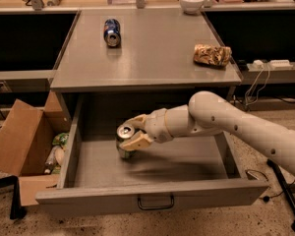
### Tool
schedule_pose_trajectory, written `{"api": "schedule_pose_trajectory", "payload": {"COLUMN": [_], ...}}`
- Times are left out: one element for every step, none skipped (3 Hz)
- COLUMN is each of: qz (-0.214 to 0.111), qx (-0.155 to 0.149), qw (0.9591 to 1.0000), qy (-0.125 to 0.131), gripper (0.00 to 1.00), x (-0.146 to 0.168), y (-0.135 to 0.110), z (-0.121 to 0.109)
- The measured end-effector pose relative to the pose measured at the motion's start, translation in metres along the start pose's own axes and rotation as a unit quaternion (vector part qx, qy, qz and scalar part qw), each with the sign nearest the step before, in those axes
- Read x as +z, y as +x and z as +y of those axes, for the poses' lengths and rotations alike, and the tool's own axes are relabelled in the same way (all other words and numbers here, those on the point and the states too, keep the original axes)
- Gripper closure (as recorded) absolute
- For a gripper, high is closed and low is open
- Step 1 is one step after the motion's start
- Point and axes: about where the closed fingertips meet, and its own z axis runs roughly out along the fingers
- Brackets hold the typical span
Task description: Place green can into top drawer
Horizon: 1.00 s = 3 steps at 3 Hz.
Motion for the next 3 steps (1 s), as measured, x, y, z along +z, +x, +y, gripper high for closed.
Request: {"api": "schedule_pose_trajectory", "payload": {"qz": [-0.012,-0.019,-0.021], "qx": [0.019,0.035,0.041], "qw": [0.9996,0.9989,0.9986], "qy": [0.016,0.024,0.024], "gripper": [0.81,0.59,0.35], "x": [0.002,0.002,0.003], "y": [0.020,0.032,0.037], "z": [0.001,0.001,0.001]}}
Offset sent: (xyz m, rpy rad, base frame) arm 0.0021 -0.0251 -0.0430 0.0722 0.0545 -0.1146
